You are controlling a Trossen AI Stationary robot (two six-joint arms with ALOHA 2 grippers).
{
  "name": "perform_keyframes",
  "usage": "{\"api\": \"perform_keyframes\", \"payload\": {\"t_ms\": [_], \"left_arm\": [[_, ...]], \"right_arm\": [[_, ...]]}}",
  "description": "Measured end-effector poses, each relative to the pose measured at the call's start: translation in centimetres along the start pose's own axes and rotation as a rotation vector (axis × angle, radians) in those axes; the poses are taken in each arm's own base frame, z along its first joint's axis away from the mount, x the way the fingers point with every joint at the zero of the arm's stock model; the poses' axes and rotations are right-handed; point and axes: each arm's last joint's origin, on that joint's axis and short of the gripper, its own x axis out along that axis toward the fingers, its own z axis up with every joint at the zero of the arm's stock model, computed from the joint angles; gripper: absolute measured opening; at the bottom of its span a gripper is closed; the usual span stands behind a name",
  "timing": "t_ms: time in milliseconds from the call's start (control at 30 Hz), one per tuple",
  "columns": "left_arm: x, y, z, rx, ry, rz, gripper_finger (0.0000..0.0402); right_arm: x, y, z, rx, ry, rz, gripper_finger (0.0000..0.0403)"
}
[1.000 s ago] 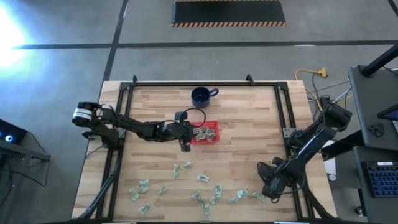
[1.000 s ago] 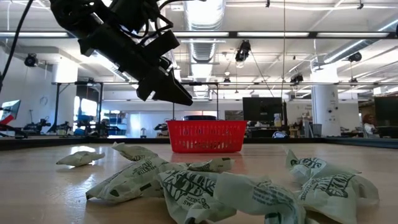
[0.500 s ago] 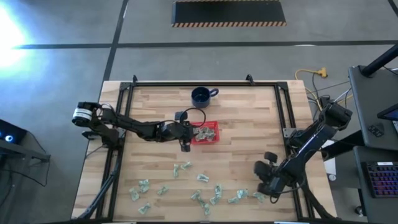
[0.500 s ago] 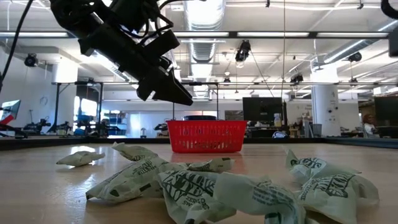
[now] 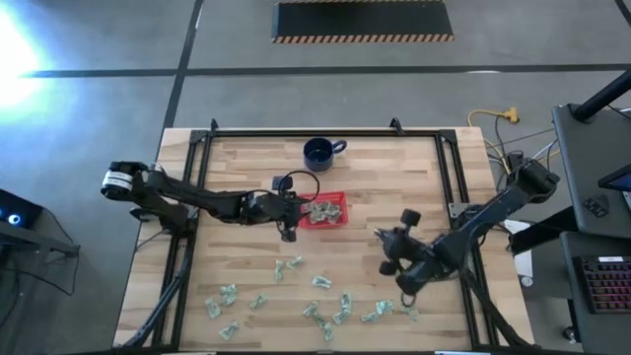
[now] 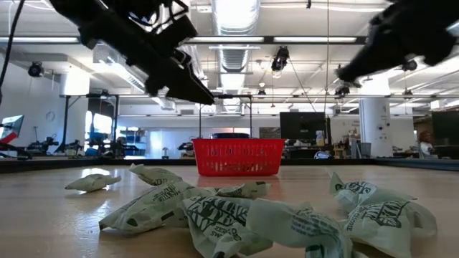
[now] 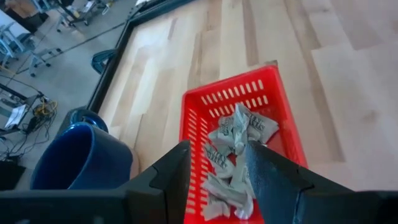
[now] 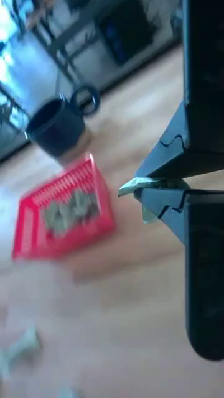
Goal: Pick and place items into bin
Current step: Put the stevia packet into the red bin
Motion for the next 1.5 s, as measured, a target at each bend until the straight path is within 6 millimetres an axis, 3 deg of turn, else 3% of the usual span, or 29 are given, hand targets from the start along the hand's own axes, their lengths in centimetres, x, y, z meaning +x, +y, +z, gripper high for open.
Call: {"api": "perform_keyframes", "payload": {"t_ms": [233, 533, 867, 1200, 1500], "left_arm": [[-2.5, -0.2, 0.6, 0.019, -0.003, -0.042, 0.0139], [-5.1, -1.3, 0.4, -0.012, 0.046, -0.117, 0.0139], [-6.2, -3.0, -0.4, -0.047, 0.138, -0.196, 0.0139], [-6.9, -4.3, -0.5, -0.072, 0.136, -0.303, 0.0139], [-7.0, -4.6, -0.6, -0.125, 0.146, -0.359, 0.0139]], "right_arm": [[4.0, -1.8, 2.4, -0.032, 0.005, -0.068, 0.0013], [9.3, -4.7, 5.0, -0.040, -0.081, 0.160, 0.0013], [14.7, -8.7, 4.5, 0.057, -0.094, 0.396, 0.0013], [18.9, -8.0, 2.9, 0.068, -0.086, 0.463, 0.0017], [19.7, -7.5, 2.5, 0.052, -0.095, 0.461, 0.0095]]}}
